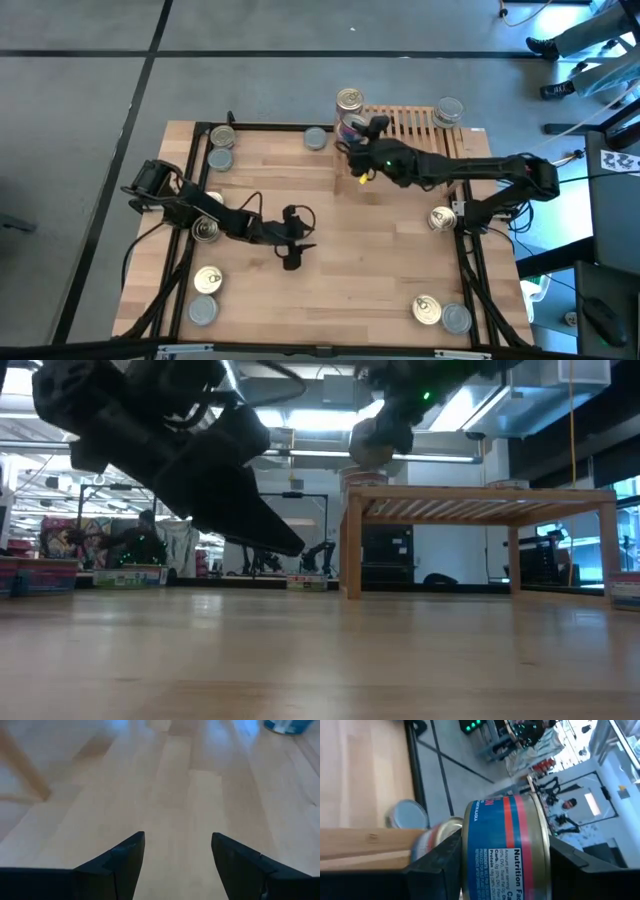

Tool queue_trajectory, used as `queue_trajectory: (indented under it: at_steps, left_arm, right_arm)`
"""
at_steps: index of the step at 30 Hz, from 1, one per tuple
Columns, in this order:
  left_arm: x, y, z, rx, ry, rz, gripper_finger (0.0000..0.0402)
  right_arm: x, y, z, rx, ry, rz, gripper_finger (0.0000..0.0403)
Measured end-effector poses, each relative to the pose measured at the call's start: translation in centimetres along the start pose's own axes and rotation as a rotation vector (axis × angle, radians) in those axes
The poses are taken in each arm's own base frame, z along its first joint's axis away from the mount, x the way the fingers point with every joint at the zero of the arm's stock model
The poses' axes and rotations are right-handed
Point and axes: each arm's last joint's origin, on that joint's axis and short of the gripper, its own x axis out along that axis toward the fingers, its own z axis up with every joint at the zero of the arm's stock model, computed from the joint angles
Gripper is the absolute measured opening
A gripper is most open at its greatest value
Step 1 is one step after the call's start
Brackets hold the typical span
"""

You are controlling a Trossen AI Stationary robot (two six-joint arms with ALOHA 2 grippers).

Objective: Stack canned seafood by type on shelf
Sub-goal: Stack the blue-pink tuna can on top of the blue-pink tuna can on the shelf

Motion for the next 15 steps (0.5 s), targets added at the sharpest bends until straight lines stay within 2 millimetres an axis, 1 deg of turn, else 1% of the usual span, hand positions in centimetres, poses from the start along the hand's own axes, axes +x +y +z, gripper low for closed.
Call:
queue_trajectory:
  at_steps: [4,10,12,15]
  left_arm:
    - [0.0,0.7,-0.5,-0.031,0.01,0.018,0.0229]
    - [0.0,0.8,-0.5,-0.034,0.013,0.022,0.0229]
    - [0.0,0.8,-0.5,-0.033,0.012,0.022,0.0229]
    - [0.0,0.8,-0.5,-0.033,0.013,0.022,0.0229]
  right_arm:
    - [1.3,0.3,-0.5,-0.032,0.023,-0.002,0.0195]
    - [1.5,0.3,-0.5,-0.032,0.009,0.016,0.0195]
    - [1.7,0.2,-0.7,-0.029,0.016,0.012,0.0211]
    - [2.0,-0.1,-1.0,-0.018,0.029,0.004,0.0256]
